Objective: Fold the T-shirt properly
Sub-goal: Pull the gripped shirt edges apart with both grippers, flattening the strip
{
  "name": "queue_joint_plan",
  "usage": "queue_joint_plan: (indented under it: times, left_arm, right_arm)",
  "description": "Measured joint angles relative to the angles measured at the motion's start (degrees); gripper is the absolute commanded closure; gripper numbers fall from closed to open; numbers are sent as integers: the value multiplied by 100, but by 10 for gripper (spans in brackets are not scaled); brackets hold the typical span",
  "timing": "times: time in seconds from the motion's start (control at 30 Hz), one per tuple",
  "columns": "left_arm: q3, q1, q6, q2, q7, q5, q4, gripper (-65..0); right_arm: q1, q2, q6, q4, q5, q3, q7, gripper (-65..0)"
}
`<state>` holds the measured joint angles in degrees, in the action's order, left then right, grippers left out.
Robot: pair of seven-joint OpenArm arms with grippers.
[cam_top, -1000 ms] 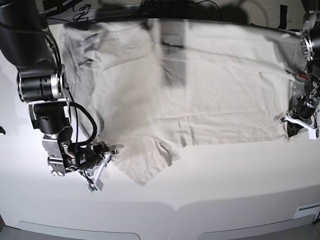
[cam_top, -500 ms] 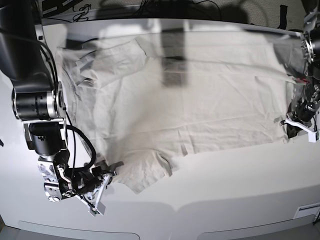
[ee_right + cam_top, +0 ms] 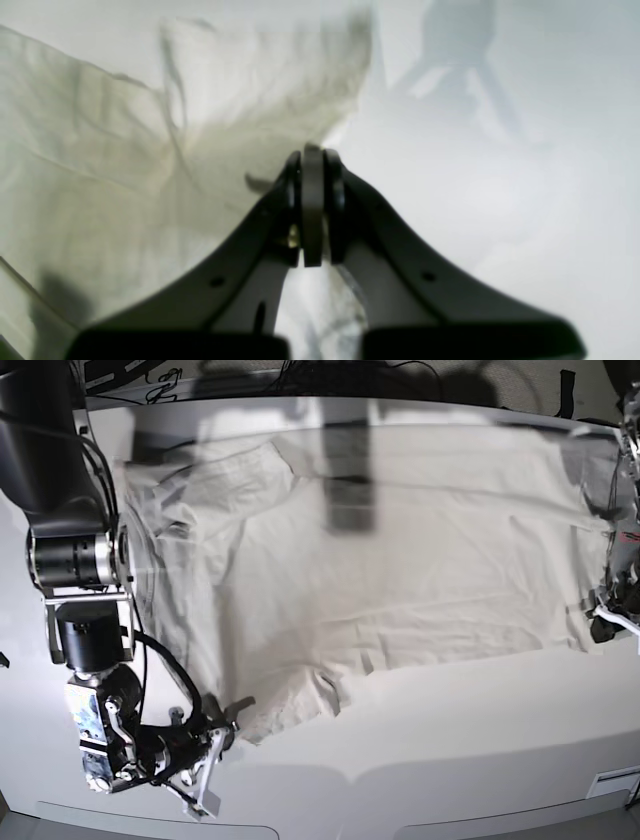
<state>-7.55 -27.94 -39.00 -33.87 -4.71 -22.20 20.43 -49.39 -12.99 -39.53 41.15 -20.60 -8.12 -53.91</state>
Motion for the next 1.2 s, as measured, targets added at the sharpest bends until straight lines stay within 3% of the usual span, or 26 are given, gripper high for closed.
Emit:
queue_joint_plan:
  times: [0.13, 0.3, 0.5, 0.67, 0.9, 1.03, 1.2]
  left_arm:
    - [0, 52, -37, -33, -22, -470, 37, 0]
    - [0, 363, -44, -83, -35, -538, 492, 0]
    - [0, 1010, -44, -151, -151, -1132, 1360, 0]
    - [-39, 1554, -44, -264, -317, -1174, 2210, 0]
    - [-1032, 2430, 151, -245, -750, -1325, 3171, 0]
    - [-1419, 2914, 153, -168, -909, -1316, 3777, 0]
    - [-1679, 3390, 140, 31, -909, -1320, 4205, 0]
  right_arm:
    - [439, -20, -17, 874, -299, 127, -201, 0]
    - [999, -177, 24, 1596, -664, 120, -372, 0]
    - [1543, -599, 203, 2682, -1043, 116, -564, 0]
    - [2044, -949, 365, 3521, -1408, 105, -791, 0]
    - [2649, -1318, 525, 4568, -1799, 501, -1102, 0]
    - [2990, -1399, 522, 4826, -2162, 890, -1154, 0]
    - [3456, -1414, 525, 4872, -2142, 1016, -1204, 0]
